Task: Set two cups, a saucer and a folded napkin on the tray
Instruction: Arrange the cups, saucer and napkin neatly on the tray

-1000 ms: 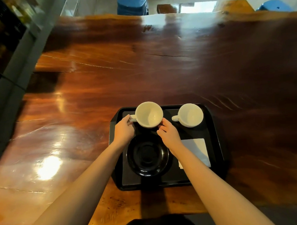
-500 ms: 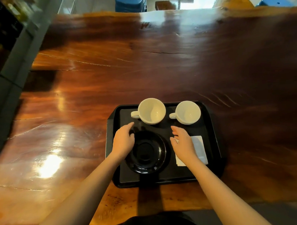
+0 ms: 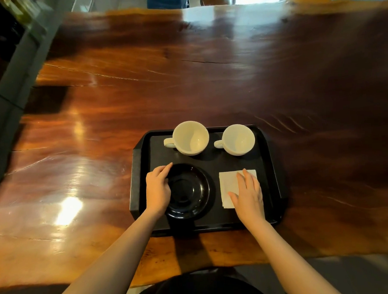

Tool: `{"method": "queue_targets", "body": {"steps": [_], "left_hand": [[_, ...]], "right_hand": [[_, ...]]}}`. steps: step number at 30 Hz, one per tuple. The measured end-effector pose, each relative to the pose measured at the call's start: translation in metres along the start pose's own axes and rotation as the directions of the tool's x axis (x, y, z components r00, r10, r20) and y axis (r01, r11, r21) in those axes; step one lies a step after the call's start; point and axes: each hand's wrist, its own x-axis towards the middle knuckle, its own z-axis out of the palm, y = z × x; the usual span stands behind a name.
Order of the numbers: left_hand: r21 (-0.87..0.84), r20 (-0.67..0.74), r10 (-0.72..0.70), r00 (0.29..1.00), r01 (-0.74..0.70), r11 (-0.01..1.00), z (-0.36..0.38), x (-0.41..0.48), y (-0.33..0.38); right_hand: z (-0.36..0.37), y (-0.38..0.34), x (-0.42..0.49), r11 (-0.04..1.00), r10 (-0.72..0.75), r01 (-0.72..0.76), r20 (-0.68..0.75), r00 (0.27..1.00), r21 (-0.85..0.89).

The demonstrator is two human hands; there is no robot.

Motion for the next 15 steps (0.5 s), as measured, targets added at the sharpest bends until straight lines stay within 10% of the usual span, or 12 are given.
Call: {"method": "queue_targets", "body": {"steps": [15], "left_hand": [[-0.17, 0.011, -0.167, 0.986, 0.167, 0.971, 0.001, -0.008, 0.023]], "right_hand": [[-0.013, -0.001, 0.005, 0.986, -0.114, 0.12, -0.053, 0.992, 0.117]]}}
